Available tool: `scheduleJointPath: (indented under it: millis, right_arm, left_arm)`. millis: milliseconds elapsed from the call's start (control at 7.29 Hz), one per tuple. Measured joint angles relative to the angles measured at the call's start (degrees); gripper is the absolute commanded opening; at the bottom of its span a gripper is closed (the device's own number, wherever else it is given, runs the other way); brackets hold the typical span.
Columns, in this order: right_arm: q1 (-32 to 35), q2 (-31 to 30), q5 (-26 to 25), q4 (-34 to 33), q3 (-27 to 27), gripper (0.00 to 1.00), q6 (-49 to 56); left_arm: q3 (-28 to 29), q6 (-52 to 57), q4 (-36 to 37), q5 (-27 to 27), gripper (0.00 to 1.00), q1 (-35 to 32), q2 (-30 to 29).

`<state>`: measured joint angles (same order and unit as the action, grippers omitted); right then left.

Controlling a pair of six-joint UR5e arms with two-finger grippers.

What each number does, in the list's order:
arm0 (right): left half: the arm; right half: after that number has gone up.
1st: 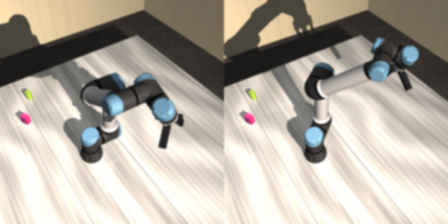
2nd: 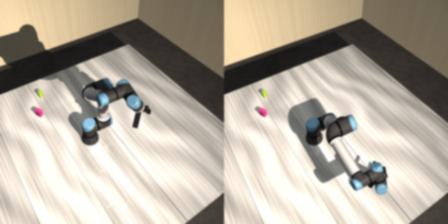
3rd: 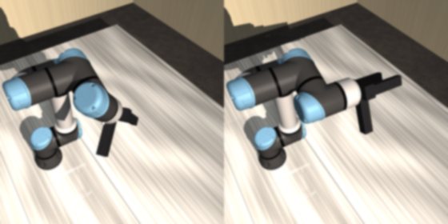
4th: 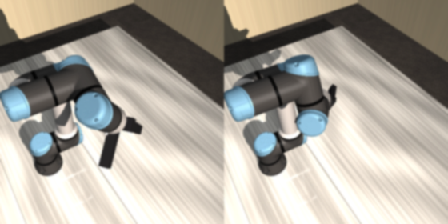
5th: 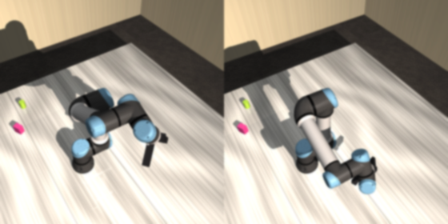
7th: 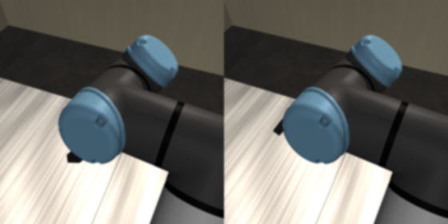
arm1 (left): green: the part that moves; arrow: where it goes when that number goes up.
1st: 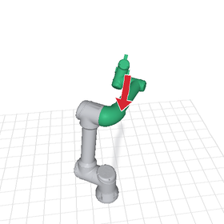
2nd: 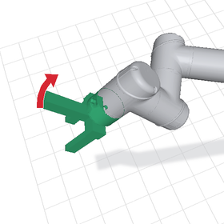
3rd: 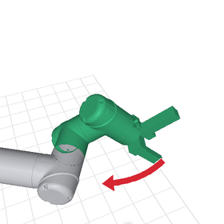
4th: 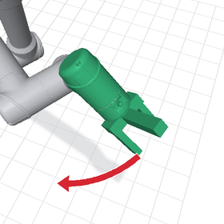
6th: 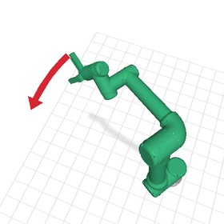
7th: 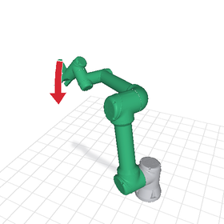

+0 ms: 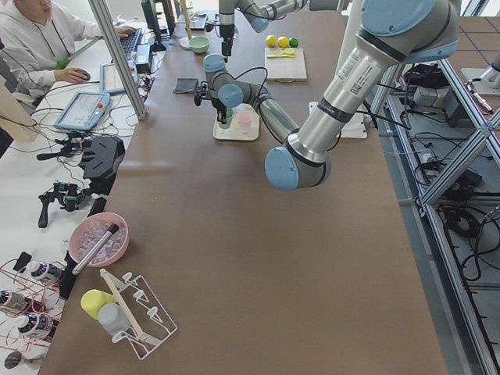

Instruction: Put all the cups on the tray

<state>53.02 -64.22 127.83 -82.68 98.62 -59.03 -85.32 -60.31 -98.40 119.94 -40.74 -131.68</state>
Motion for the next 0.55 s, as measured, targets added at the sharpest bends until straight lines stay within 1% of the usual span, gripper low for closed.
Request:
scheduleJointPath:
  millis: [137,275,549]
  right_arm:
    - [-0.08,-0.25,-0.02,-0.01,0.4,1.0,0.16]
    - [-0.14,-0.33,-0.03,-0.04,0.63,1.0,0.21]
    - [0.02,-0.62,-0.04,-0.41,0.9,1.0,0.27]
  left_arm:
    - [2.06,-0.19,-0.7,-0.39,0.23,0.28,-1.09]
    - [3.52,-0.3,-0.93,-0.52,0.98,0.35,-1.97]
    - [4.33,-0.31,-0.88,-0.58,0.98,0.22,-2.66]
